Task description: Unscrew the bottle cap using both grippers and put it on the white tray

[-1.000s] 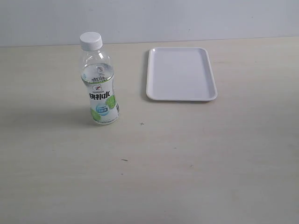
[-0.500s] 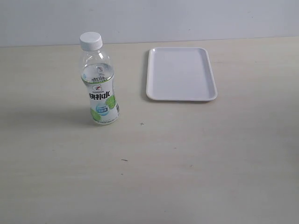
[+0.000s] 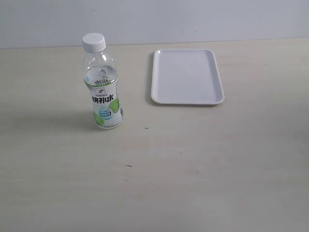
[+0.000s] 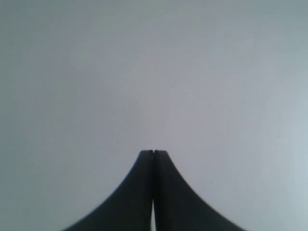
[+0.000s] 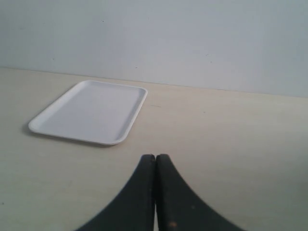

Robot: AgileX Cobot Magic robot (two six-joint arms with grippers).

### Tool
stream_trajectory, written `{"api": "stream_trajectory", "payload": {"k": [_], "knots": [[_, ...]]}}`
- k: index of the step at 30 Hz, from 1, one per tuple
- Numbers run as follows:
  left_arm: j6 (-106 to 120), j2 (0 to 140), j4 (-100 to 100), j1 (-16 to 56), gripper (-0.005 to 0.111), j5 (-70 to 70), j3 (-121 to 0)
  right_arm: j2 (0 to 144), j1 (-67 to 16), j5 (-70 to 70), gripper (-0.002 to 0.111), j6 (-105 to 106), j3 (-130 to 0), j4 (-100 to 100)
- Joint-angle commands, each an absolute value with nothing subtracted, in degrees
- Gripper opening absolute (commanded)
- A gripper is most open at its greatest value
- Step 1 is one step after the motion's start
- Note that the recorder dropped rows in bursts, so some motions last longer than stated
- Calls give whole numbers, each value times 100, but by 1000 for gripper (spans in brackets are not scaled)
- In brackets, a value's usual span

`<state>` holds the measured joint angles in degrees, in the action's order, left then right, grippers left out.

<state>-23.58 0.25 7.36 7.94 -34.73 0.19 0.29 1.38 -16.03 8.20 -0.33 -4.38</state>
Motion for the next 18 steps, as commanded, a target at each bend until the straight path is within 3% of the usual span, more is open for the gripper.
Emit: {"api": "stream_trajectory", "payload": {"k": [1, 8, 18], "knots": [[-2197, 0, 712, 802, 0, -3483, 0, 0, 133, -1537, 0, 823, 0, -461], [-1802, 321, 658, 792, 0, -4564, 0, 0, 133, -1537, 0, 823, 0, -461], [-1410, 3355, 368, 792, 0, -5288, -241, 0, 133, -1537, 0, 823, 0, -461]]}}
